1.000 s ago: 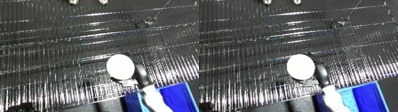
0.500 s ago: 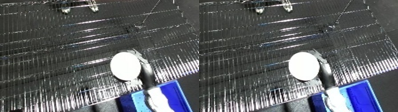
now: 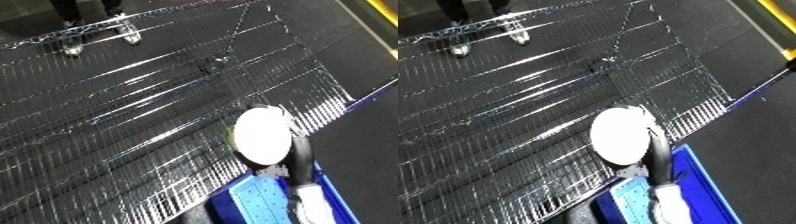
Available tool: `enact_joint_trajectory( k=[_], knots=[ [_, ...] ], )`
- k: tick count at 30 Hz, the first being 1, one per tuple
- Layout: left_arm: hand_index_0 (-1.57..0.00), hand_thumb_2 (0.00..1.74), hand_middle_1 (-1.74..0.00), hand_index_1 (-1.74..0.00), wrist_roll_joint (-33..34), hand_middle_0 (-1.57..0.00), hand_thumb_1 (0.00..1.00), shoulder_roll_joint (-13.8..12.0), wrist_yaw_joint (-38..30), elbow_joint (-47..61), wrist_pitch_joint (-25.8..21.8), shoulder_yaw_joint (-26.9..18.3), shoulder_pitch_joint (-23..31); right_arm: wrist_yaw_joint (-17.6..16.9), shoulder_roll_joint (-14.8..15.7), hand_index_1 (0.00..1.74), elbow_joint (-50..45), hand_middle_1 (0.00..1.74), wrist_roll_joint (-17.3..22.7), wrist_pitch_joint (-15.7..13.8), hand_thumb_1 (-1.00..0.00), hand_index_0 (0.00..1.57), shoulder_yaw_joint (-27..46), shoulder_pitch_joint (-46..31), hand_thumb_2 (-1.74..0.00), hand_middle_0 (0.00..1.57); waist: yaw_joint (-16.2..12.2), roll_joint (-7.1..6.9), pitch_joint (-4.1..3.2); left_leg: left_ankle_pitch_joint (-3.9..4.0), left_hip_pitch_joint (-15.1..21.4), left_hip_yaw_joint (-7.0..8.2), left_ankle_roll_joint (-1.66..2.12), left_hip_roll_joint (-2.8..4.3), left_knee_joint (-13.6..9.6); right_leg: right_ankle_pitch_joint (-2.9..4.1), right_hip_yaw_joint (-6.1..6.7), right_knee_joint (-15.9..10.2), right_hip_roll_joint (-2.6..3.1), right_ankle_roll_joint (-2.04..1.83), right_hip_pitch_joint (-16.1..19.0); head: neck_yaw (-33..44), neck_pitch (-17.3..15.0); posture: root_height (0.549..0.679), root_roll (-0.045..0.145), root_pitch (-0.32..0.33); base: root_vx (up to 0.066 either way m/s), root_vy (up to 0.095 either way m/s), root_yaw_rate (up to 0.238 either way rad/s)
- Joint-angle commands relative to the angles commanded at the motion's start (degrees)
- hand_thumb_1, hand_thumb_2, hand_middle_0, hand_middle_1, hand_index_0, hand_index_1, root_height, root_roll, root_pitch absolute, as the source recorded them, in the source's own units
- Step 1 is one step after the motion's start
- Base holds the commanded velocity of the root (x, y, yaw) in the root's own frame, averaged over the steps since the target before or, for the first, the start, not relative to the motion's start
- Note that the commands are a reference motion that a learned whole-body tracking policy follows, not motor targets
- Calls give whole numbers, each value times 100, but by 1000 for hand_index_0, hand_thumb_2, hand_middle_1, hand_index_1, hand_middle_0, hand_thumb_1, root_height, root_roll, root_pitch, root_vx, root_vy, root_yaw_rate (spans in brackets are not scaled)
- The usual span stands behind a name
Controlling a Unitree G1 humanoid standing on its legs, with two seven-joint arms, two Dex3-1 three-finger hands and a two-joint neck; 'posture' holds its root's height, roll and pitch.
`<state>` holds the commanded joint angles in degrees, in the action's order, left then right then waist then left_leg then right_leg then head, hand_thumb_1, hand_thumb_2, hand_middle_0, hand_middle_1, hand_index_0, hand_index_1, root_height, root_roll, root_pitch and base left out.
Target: Pick up the object and place it into the box
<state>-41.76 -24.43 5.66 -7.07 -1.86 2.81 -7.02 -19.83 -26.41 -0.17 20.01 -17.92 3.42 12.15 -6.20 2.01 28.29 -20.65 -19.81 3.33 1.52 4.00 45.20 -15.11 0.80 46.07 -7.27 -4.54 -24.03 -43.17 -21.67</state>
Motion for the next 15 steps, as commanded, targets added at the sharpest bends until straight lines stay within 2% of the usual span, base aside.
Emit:
enact_joint_trajectory(
  k=[4,9,12,15],
  knots=[
    [-1570,1740,-1740,-1740,-31,-1570,1000,80,50,-2,-67,47,89,-200,-46,1044,41,1044,82,-188,-600,942,187,-332,-1044,942,-198,125,-52,24,235,144,27,26,-208,3,83,-147,-31,-4,112,-358,68,642,76,-51,-29,109,-165],
    [-1570,1740,-1740,-1740,-78,-1570,1000,182,109,-116,-207,104,146,-356,-122,1044,289,1044,307,-409,-600,942,462,-720,-1044,942,-505,295,-104,103,521,337,67,53,-430,7,208,-314,-56,-22,212,-726,109,645,84,-54,-1,119,-205],
    [-1570,1740,-1740,-1740,-121,-1570,1000,251,133,-185,-314,142,168,-320,-141,1044,544,1044,560,-599,-600,942,631,-928,-1044,942,-687,408,-108,153,653,441,84,50,-535,0,274,-392,-59,-27,244,-916,151,646,90,-54,10,118,-200],
    [-1570,1740,-1740,-1740,-179,-1570,1000,299,149,-252,-439,217,169,-210,-177,1044,854,1044,883,-798,-600,942,763,-1066,-1044,942,-828,512,-82,203,736,510,105,32,-636,4,324,-459,-60,-35,242,-1050,194,647,95,-53,4,101,-148]
  ],
)
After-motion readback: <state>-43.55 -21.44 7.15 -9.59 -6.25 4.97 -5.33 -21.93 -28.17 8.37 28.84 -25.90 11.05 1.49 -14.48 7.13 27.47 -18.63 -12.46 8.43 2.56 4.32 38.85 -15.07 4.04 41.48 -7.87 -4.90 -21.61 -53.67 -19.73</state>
